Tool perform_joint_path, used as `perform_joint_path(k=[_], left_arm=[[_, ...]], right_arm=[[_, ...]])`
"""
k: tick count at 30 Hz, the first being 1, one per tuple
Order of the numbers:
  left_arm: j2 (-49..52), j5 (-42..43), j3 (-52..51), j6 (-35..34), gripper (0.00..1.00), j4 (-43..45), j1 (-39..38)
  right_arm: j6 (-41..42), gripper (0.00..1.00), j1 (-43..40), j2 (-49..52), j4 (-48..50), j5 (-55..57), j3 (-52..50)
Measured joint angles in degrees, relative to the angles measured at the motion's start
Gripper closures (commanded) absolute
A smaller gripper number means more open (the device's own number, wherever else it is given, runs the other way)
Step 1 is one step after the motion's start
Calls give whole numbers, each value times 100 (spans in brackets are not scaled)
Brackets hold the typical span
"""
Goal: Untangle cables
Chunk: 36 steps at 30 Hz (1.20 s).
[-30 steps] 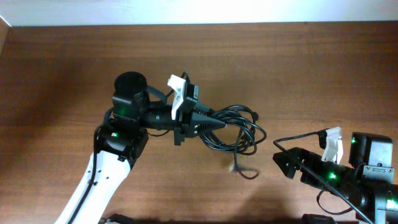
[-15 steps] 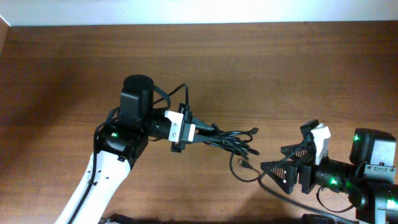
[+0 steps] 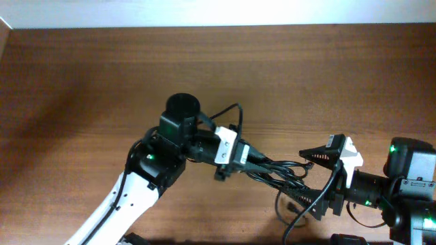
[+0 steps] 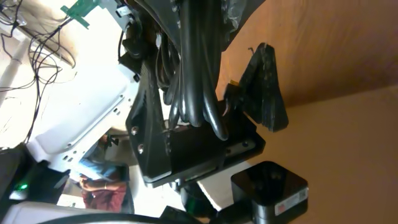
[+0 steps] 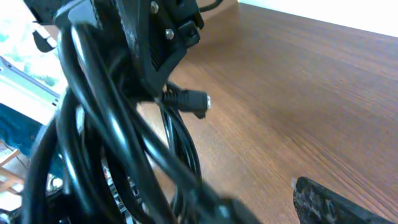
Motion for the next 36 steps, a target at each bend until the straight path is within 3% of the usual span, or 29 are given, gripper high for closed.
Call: perform_joint_path(k=[1, 4, 5, 8, 9, 10, 15, 19, 22, 29, 32, 36], left_arm=[[0, -153, 0, -2, 100, 0, -76], [0, -448, 0, -144, 100, 155, -219], [0, -527, 0, -173, 100, 170, -219], [2, -730, 0, -317, 82, 168, -186], [2, -739, 0, -323, 72, 173, -186], [2, -741, 0, -354, 1, 166, -188], [0, -627, 0, -442, 1, 205, -164], [-11, -612, 2, -1532, 1, 76, 590], [-13, -1178, 28, -2413, 1, -802, 1016], [-22, -1600, 26, -3550, 1, -1176, 1040], [-22, -1600, 26, -4478, 1, -1198, 1040], [-22, -1526, 26, -4817, 1, -1217, 1040]], right_arm=[[7, 21, 0, 0, 4, -28, 0], [-31, 91, 0, -2, 0, -210, 0], [-52, 96, 0, -7, 7, -223, 0], [-125, 96, 0, -17, -4, -284, 0], [-122, 96, 0, -17, -4, -289, 0], [-116, 96, 0, -17, -2, -293, 0], [297, 96, 0, -15, 39, -35, 0], [1049, 96, 0, 0, 332, 520, -4], [1593, 96, 0, 15, 796, 614, -7], [2142, 96, 0, 15, 994, 636, -7], [2166, 96, 0, 15, 1005, 636, -7], [2221, 96, 0, 15, 1119, 634, -7]])
